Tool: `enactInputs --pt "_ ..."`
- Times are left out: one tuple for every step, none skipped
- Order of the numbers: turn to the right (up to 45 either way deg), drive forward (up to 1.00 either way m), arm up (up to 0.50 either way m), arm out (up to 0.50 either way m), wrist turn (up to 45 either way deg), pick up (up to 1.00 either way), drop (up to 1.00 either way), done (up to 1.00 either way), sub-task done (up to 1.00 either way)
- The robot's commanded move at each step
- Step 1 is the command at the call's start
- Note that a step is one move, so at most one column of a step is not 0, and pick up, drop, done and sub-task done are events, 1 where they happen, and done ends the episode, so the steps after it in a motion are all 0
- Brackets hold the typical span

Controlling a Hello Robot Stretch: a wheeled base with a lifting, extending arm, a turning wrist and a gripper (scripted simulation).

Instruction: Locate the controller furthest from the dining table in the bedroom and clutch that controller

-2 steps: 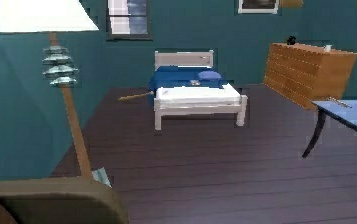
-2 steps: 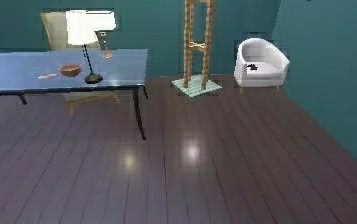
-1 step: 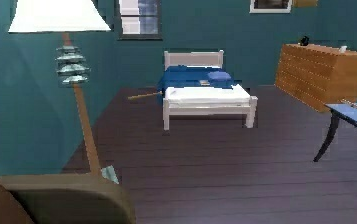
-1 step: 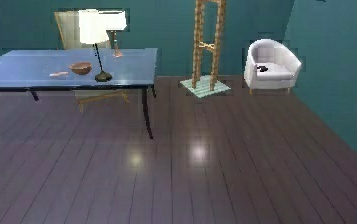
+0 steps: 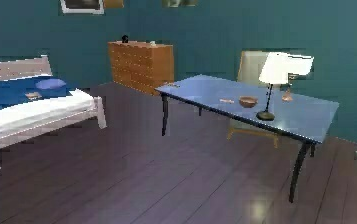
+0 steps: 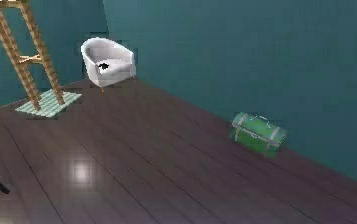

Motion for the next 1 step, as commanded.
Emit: enactInputs --pt "45.0 0.0 0.0 0.0 0.0 0.0 0.0 0.0 0.0"
